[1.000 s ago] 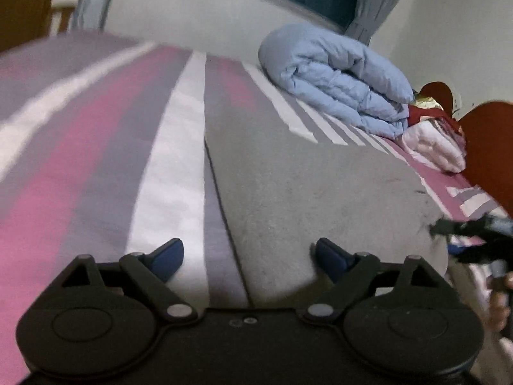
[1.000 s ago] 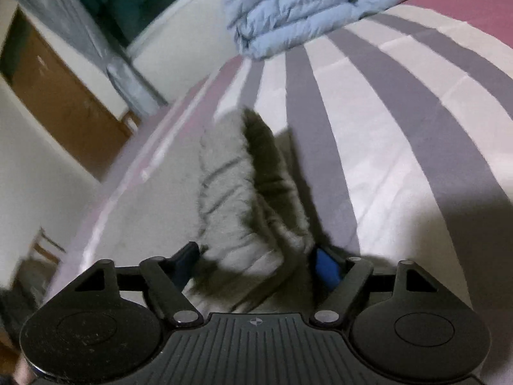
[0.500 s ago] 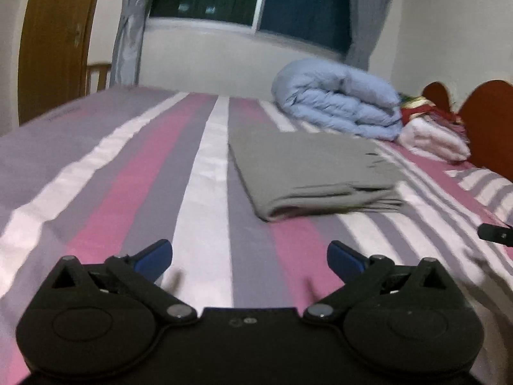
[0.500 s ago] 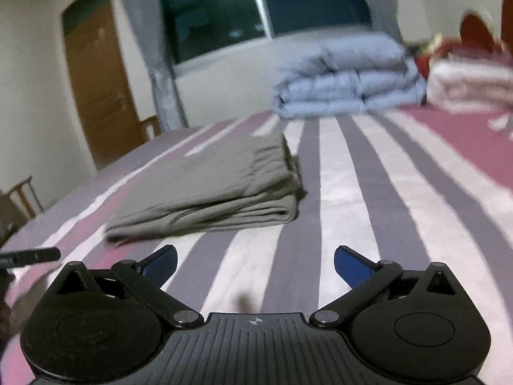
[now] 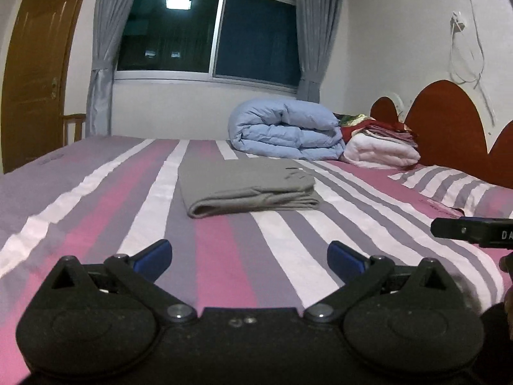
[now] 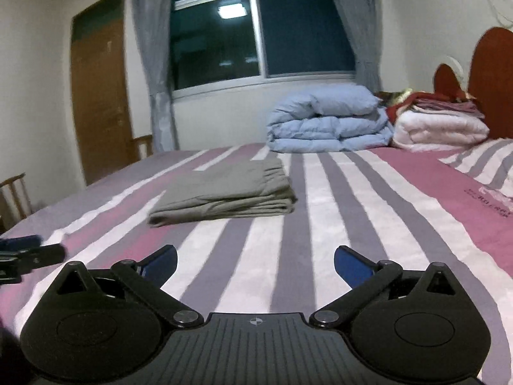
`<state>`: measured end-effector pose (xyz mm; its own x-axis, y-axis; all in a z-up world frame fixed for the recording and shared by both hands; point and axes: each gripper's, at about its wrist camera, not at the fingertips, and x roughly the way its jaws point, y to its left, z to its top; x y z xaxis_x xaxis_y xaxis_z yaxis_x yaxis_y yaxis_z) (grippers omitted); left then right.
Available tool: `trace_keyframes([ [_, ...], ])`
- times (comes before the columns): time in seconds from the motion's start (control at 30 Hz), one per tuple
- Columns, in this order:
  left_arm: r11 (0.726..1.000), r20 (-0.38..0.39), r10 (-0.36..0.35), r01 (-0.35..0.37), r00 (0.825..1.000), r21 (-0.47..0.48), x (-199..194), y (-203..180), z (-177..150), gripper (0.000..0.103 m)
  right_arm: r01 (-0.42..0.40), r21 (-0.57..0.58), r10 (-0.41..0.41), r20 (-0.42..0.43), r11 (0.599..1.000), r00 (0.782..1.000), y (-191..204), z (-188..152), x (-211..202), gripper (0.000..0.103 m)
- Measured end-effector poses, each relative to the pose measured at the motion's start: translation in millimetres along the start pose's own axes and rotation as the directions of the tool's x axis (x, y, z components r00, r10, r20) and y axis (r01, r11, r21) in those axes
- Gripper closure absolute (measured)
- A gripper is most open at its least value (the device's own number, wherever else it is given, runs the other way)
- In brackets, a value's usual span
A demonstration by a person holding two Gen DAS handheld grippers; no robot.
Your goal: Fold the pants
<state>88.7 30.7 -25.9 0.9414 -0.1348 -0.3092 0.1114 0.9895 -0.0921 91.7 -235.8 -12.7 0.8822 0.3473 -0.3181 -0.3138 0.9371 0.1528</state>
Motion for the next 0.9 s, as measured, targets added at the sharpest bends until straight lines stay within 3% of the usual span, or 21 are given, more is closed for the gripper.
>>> trace_keyframes([
  [0.33,0.998,0.049,-0.002,0.005,0.999,-0.068,-45.0,-23.5,-16.5,0.006,-0.017,-0.101,0.022,0.054,0.995,0.998,34.1,-15.5,-48.6,0.0],
  [0.53,1.0,0.045,0.014,-0.013,0.999,-0.024,-45.9,-31.0,-19.9,0.006,-0.011,-0.095,0.016,0.046,0.995,0.999,32.9,-17.9,-48.9,0.0],
  [0.9,0.997,0.063,0.021,-0.016,0.998,-0.072,-50.2,-23.7,-22.6,0.006,0.014,-0.09,-0.011,0.028,0.996,1.0,33.7,-21.3,-51.0,0.0],
])
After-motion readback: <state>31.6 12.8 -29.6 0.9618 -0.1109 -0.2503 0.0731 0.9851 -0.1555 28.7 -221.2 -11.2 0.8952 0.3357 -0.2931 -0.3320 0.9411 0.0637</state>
